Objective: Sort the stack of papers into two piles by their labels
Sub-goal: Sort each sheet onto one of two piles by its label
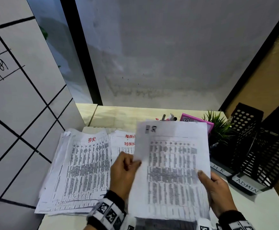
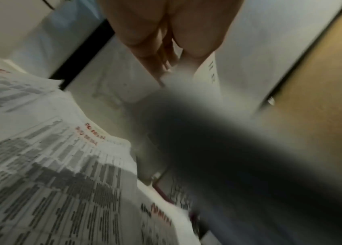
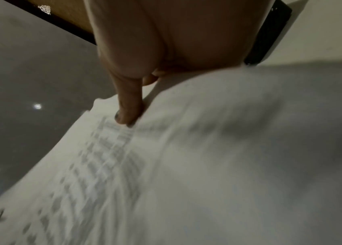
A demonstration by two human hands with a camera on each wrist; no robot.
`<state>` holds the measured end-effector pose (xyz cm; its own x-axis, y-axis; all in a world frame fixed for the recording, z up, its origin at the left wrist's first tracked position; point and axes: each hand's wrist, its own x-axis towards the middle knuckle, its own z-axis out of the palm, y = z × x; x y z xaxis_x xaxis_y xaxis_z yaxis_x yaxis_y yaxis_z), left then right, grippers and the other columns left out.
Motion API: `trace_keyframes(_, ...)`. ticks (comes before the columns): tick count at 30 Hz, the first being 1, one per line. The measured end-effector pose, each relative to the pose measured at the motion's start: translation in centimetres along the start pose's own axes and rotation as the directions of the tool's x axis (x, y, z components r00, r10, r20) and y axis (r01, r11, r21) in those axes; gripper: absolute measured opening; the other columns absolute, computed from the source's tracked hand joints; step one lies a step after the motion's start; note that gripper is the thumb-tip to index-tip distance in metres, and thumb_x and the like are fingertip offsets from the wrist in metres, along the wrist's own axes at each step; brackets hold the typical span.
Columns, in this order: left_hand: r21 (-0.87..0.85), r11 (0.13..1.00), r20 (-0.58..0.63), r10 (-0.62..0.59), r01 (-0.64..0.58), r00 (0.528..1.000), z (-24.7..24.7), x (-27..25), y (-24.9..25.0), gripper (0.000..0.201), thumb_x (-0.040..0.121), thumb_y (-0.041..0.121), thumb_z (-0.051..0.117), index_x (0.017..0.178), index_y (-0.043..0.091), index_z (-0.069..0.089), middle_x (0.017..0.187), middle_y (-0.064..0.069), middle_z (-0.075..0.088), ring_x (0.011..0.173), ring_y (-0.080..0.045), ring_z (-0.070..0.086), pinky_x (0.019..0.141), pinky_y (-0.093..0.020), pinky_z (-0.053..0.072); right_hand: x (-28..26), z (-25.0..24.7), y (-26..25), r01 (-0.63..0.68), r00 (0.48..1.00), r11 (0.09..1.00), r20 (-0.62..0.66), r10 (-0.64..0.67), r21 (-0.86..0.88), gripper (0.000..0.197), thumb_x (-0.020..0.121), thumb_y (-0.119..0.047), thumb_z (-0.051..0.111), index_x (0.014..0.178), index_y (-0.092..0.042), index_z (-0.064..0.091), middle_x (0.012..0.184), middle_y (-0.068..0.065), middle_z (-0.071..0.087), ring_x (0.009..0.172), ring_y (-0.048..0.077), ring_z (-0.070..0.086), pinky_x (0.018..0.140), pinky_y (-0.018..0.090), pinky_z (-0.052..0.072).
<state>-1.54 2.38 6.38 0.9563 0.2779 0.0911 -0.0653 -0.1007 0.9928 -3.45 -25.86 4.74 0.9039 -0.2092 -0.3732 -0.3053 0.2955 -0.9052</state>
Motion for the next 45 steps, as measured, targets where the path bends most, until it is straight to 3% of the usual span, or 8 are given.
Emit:
trace_keyframes(4, -0.087, 0.992, -0.21, -0.104, 0.087, 0.972, -6.1, 1.6, -1.8, 0.034, 0.075, -0.007, 0.071, 0.066, 0.018, 0.051, 0.088, -0.013, 0.065, 0.088, -0.038, 0.062, 0.085, -0.047, 0.05, 0.2, -0.1, 0.1, -0.032, 0.999, 0.999, -0.034, 0.033, 0.02, 0.035, 0.075, -0.014, 0.071, 0.105, 0.002, 0.068, 0.093, 0.022, 0.074, 0.073, 0.03, 0.072, 0.059, 0.037, 0.06)
trace_keyframes(10, 0.175, 0.964, -0.483, -0.092, 0.199, 0.871, -16.3, 3.6, -3.4, 0.017, 0.079, -0.002, 0.071, 0.085, 0.013, 0.071, 0.095, -0.011, 0.07, 0.086, -0.028, 0.064, 0.08, -0.017, 0.053, 1.8, 3.2, 0.3, -0.079, 0.996, 0.996, -0.052, 0.077, -0.047, 0.01, 0.088, 0.002, 0.063, 0.095, 0.005, 0.068, 0.076, 0.015, 0.074, 0.058, 0.022, 0.07, 0.047, 0.027, 0.054)
trace_keyframes(13, 0.365, 0.873, -0.516, -0.099, 0.323, 0.851, -20.1, 4.3, -4.9, 0.019, 0.084, -0.001, 0.065, 0.096, 0.012, 0.071, 0.099, -0.01, 0.069, 0.09, -0.03, 0.065, 0.082, -0.026, 0.052, 4.5, 5.8, 1.5, -0.11, 0.994, 0.99, -0.037, 0.107, -0.092, 0.02, 0.087, 0.004, 0.063, 0.106, 0.012, 0.063, 0.086, 0.019, 0.071, 0.056, 0.016, 0.068, 0.049, 0.023, 0.054)
trace_keyframes(21, 0.693, 0.614, -0.3, -0.232, 0.379, 0.925, -22.6, 5.8, -7.5, 0.029, 0.084, -0.01, 0.057, 0.112, -0.011, 0.063, 0.125, -0.028, 0.057, 0.115, -0.042, 0.054, 0.101, -0.04, 0.038, 8.7, 12.2, 4.0, -0.157, 0.983, 0.912, 0.025, 0.18, -0.378, 0.014, 0.087, 0.01, 0.061, 0.073, 0.005, 0.06, 0.039, -0.007, 0.052, 0.044, 0.013, 0.048, 0.043, 0.016, 0.038)
trace_keyframes(25, 0.767, 0.544, -0.274, -0.204, 0.342, 0.94, -20.5, 5.4, -7.5, 0.036, 0.084, -0.004, 0.061, 0.121, -0.007, 0.059, 0.148, -0.026, 0.032, 0.134, -0.042, 0.033, 0.113, -0.045, 0.027, 9.6, 13.4, 5.9, -0.125, 0.983, 0.823, 0.046, 0.18, -0.554, 0.02, 0.085, -0.002, 0.068, 0.076, -0.006, 0.05, 0.072, 0.017, 0.036, 0.066, 0.023, 0.034, 0.061, 0.03, 0.027)
trace_keyframes(30, 0.749, 0.658, 0.016, -0.143, 0.083, 0.99, -12.8, 2.7, -5.8, 0.036, 0.088, 0.004, 0.062, 0.123, 0.004, 0.059, 0.146, -0.012, 0.036, 0.131, -0.03, 0.038, 0.109, -0.035, 0.031, 9.0, 12.7, 4.9, -0.013, 0.998, 0.72, 0.031, 0.049, -0.694, 0.056, 0.089, -0.017, 0.068, 0.138, 0.001, 0.047, 0.136, 0.021, 0.053, 0.125, 0.032, 0.052, 0.097, 0.033, 0.04)
trace_keyframes(37, 0.572, 0.762, 0.659, -0.208, -0.302, 0.723, -1.4, -2.7, -5.4, 0.032, 0.094, 0.025, 0.053, 0.125, 0.018, 0.053, 0.129, 0.002, 0.047, 0.117, -0.017, 0.049, 0.1, -0.026, 0.039, 7.1, 1.5, 3.1, -0.26, 0.91, 0.775, -0.415, -0.003, -0.576, 0.056, 0.087, -0.014, 0.069, 0.138, 0.001, 0.049, 0.137, 0.024, 0.052, 0.124, 0.036, 0.052, 0.101, 0.036, 0.039)
trace_keyframes(45, 0.797, 0.539, 0.541, -0.436, -0.272, 0.719, 6.9, -2.5, -7.9, 0.076, 0.088, 0.063, 0.044, 0.15, 0.04, 0.007, 0.16, -0.001, -0.011, 0.147, -0.029, -0.006, 0.116, -0.054, 0.006, 3.6, -5.4, 6.0, -0.408, 0.793, 0.832, -0.598, 0.119, -0.376, 0.038, 0.08, -0.012, 0.075, 0.112, 0.003, 0.061, 0.121, 0.025, 0.062, 0.109, 0.037, 0.06, 0.096, 0.037, 0.046)
